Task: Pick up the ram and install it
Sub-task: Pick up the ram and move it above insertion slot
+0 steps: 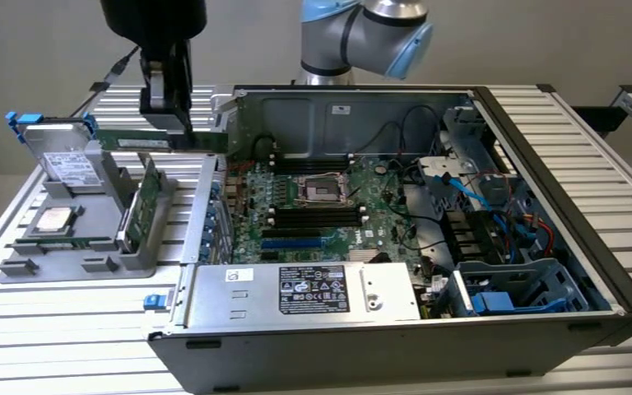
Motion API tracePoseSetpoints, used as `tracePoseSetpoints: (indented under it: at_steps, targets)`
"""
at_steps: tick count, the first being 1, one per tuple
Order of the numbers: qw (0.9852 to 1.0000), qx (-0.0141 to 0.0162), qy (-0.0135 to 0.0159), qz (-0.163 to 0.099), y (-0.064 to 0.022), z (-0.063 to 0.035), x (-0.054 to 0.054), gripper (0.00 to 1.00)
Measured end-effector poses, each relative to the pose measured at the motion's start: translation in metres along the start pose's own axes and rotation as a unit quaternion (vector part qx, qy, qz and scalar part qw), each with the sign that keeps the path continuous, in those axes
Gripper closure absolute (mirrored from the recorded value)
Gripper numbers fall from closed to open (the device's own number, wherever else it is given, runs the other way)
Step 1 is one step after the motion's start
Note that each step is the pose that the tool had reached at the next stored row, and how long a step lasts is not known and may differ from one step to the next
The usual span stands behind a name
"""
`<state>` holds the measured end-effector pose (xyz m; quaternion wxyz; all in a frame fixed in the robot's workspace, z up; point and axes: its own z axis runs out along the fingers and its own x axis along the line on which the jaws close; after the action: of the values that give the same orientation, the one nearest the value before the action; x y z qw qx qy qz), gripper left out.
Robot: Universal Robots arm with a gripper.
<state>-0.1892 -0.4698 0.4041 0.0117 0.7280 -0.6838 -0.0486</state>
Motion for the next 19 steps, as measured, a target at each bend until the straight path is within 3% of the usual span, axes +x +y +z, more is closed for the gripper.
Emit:
tracePoseSetpoints:
  at_steps: [19]
  targets:
    - [1.0, -0.0022, 0.0006, -0.01, -0.0854, -0.0062, 0.005, 0.86]
